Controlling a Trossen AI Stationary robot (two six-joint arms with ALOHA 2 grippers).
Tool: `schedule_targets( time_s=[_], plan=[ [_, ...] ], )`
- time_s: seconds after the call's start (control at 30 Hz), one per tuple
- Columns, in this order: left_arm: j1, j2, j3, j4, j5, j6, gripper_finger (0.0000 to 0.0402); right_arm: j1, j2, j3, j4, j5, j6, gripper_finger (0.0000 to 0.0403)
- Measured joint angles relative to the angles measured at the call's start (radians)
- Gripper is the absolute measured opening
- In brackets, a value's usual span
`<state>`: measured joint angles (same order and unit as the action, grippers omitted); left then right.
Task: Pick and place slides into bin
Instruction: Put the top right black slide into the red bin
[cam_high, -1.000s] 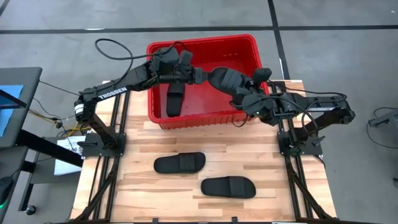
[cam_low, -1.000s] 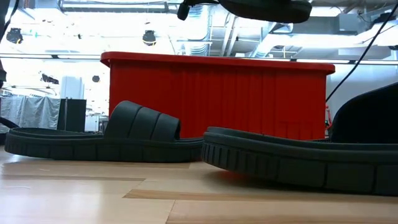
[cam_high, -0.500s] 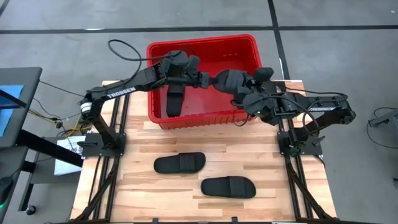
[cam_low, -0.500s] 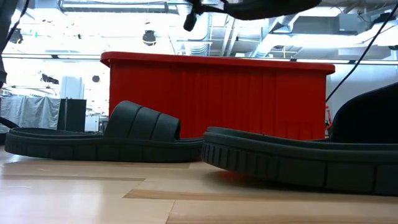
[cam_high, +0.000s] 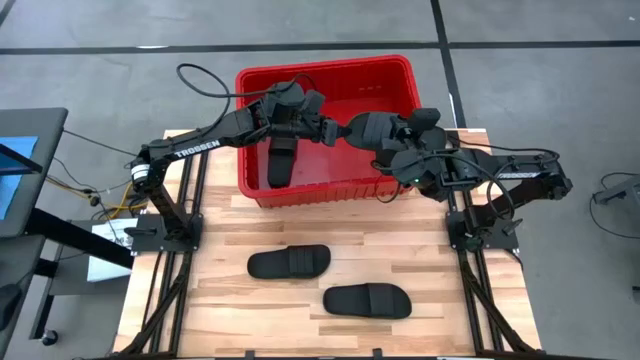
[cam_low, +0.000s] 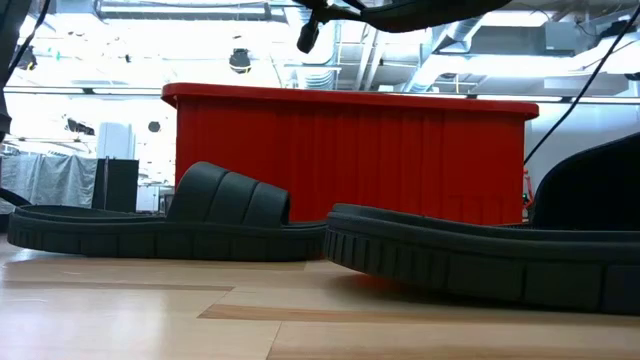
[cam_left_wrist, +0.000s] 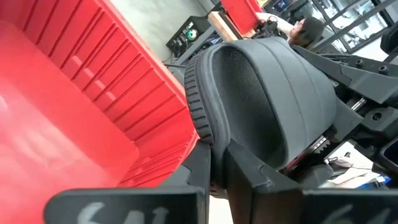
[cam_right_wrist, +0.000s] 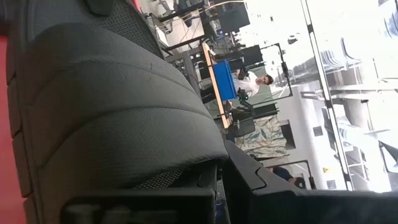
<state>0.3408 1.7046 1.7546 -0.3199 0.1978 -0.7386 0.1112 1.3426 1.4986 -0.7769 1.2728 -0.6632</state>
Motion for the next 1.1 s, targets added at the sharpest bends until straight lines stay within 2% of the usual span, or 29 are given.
schedule_targets(
  time_s=[0.53, 1.1],
  plan=[
    [0.002, -0.002, 0.000, 0.001, 0.045, 0.014, 0.0011, 0.000, 0.001, 0.000, 0.000, -0.009, 0.000, 0.0005],
    [0.032, -0.003, 0.003, 0.013, 0.079, 0.026, 0.0007, -0.001, 0.003, -0.002, -0.020, -0.034, -0.028, 0.0136]
  ],
)
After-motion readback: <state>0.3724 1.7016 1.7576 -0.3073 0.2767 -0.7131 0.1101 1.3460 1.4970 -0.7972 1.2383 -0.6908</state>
